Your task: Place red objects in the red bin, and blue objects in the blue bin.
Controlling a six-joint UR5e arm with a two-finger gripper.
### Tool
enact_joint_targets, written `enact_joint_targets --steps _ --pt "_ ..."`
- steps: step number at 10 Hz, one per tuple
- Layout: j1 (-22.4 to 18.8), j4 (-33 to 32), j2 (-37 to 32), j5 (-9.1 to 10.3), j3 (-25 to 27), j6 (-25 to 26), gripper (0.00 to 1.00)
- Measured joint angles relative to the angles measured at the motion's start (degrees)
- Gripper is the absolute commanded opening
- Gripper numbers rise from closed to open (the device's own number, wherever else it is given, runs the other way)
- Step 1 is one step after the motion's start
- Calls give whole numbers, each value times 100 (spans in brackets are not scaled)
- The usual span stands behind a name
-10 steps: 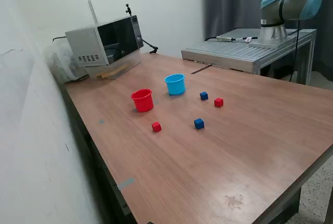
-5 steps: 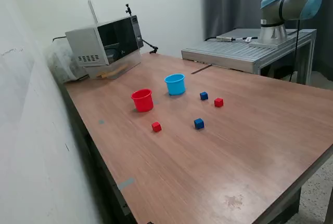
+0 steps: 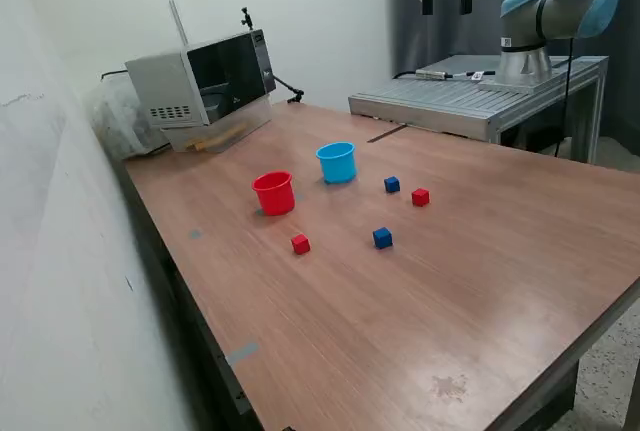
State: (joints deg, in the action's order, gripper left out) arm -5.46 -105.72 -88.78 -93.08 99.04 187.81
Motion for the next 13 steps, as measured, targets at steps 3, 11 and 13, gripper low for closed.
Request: enact_joint_targets --steps 3,11,13 --pt "99 -1068 837 1 126 343 100" --pt "834 -2503 2507 1 444 1013 100" --pt "841 -2603 2712 1 437 1026 100"
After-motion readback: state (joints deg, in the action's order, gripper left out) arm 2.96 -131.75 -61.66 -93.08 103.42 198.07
